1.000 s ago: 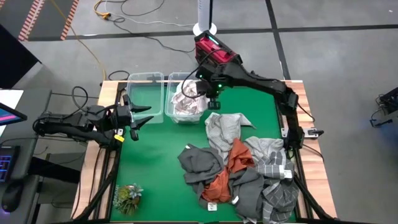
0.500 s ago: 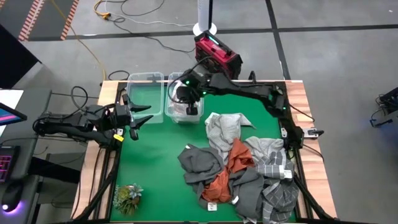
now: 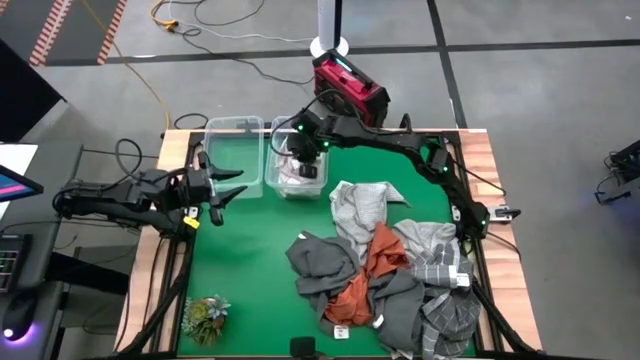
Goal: Sort towels by color in basket
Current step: Put the white towel into the right transparent bin
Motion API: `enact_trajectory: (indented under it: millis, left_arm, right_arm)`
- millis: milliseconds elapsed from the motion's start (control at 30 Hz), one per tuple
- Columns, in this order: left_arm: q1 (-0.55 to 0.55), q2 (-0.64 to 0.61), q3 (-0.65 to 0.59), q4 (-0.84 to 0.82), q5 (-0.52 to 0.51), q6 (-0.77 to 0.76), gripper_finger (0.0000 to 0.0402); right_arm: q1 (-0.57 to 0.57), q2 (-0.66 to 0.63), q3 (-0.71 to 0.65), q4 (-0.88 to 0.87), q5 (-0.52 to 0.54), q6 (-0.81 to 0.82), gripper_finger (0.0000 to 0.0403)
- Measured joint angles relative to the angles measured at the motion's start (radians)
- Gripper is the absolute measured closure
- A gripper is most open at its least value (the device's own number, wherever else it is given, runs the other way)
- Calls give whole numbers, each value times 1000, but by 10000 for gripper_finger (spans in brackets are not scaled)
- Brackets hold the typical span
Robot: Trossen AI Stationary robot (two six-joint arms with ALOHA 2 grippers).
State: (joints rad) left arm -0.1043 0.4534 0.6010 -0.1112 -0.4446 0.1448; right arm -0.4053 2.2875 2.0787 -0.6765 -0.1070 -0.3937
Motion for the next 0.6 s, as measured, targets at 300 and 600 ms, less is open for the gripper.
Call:
enact_trajectory:
  millis: [300, 600]
  left_arm:
    - [0, 13, 0, 16, 0, -1, 235]
    - [0, 13, 0, 16, 0, -3, 235]
  right_arm:
    - [10, 8, 7, -55, 1, 57, 162]
    - [37, -115, 6, -39, 148, 2, 117]
